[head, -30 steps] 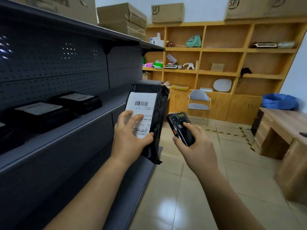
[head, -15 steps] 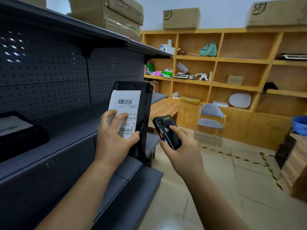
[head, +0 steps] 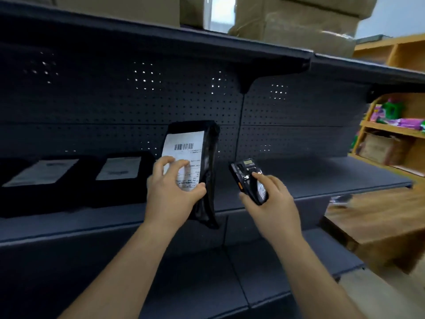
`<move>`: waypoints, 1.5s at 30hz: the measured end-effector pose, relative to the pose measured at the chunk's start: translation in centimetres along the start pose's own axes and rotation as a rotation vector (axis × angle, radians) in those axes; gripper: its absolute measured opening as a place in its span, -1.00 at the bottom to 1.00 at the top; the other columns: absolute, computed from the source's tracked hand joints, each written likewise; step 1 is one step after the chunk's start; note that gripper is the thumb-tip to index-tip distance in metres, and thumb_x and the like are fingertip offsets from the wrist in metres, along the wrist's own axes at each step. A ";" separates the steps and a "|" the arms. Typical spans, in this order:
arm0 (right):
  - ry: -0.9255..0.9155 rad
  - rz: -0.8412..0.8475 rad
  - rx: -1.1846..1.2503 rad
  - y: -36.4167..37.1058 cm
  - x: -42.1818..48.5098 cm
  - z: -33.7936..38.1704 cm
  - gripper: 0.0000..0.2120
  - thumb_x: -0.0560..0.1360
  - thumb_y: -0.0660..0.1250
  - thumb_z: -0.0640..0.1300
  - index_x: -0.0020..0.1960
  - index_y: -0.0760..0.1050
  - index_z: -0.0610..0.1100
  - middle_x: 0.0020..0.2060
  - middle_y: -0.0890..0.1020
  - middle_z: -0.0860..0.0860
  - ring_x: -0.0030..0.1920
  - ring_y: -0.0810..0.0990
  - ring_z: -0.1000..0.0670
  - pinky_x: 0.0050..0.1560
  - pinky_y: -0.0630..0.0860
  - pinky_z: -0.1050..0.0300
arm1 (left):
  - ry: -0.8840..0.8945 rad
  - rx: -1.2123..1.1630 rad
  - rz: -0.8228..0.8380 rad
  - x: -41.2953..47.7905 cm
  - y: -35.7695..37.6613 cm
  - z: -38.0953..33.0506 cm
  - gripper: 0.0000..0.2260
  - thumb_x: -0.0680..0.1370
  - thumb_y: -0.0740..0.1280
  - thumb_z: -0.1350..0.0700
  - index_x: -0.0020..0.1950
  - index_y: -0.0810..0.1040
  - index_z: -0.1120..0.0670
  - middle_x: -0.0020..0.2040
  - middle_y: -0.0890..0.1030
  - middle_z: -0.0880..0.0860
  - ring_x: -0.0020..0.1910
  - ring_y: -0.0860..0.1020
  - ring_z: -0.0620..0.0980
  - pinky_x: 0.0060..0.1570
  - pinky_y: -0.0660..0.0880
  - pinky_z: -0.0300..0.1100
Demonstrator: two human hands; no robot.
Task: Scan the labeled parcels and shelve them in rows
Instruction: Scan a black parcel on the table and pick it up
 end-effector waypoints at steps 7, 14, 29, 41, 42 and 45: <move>-0.019 0.096 0.101 5.7 5.2 -2.3 -0.44 0.40 0.36 0.27 0.37 0.42 0.20 0.34 0.44 0.15 0.34 0.41 0.07 0.17 0.53 -0.06 | -0.171 0.251 0.083 5.6 2.4 1.5 -0.44 0.24 0.38 -0.20 0.24 0.50 -0.16 0.27 0.33 -0.16 0.21 0.40 0.07 0.17 0.49 0.06; -0.076 0.140 0.150 7.3 8.8 -4.6 -0.46 0.41 0.40 0.22 0.36 0.45 0.17 0.30 0.45 0.19 0.28 0.42 0.13 0.16 0.47 0.16 | -0.473 0.659 0.361 9.7 6.7 2.3 -0.26 0.35 0.43 -0.26 0.47 0.29 -0.10 0.43 0.17 0.06 0.27 0.32 0.25 0.24 0.43 0.12; -0.145 0.250 0.305 10.5 13.7 -7.8 -0.48 0.38 0.43 0.18 0.32 0.50 0.14 0.19 0.51 0.18 0.18 0.50 0.10 0.08 0.57 0.01 | -0.639 0.863 0.420 14.1 10.3 5.5 -0.16 0.36 0.29 -0.39 0.56 0.18 -0.07 0.48 0.17 0.04 0.38 0.29 0.17 0.32 0.37 0.08; -0.160 0.322 0.246 10.0 13.1 -7.6 -0.48 0.40 0.44 0.17 0.34 0.48 0.16 0.24 0.50 0.19 0.21 0.48 0.13 0.11 0.55 0.10 | -0.607 0.777 0.343 14.3 10.2 5.9 -0.17 0.38 0.27 -0.45 0.56 0.19 -0.12 0.51 0.17 0.01 0.42 0.26 0.20 0.34 0.35 0.04; -0.163 0.326 0.248 9.7 12.9 -7.6 -0.48 0.40 0.44 0.17 0.34 0.48 0.16 0.23 0.50 0.20 0.20 0.48 0.14 0.10 0.55 0.10 | -0.590 0.735 0.309 13.8 9.9 5.6 -0.18 0.37 0.26 -0.47 0.54 0.22 -0.14 0.52 0.19 0.01 0.43 0.26 0.19 0.34 0.35 0.03; -0.170 0.325 0.269 8.7 12.1 -7.5 -0.50 0.40 0.43 0.17 0.33 0.47 0.18 0.22 0.50 0.22 0.18 0.47 0.17 0.09 0.54 0.11 | -0.421 0.564 0.125 11.3 8.3 4.5 -0.32 0.40 0.24 -0.40 0.47 0.35 -0.16 0.49 0.30 -0.03 0.41 0.33 0.08 0.34 0.37 -0.02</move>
Point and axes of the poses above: each hand's wrist, its own x-axis towards the middle knuckle, its own y-axis out of the palm, z = x × y, the point moved 1 cm from there along x, towards the middle knuckle
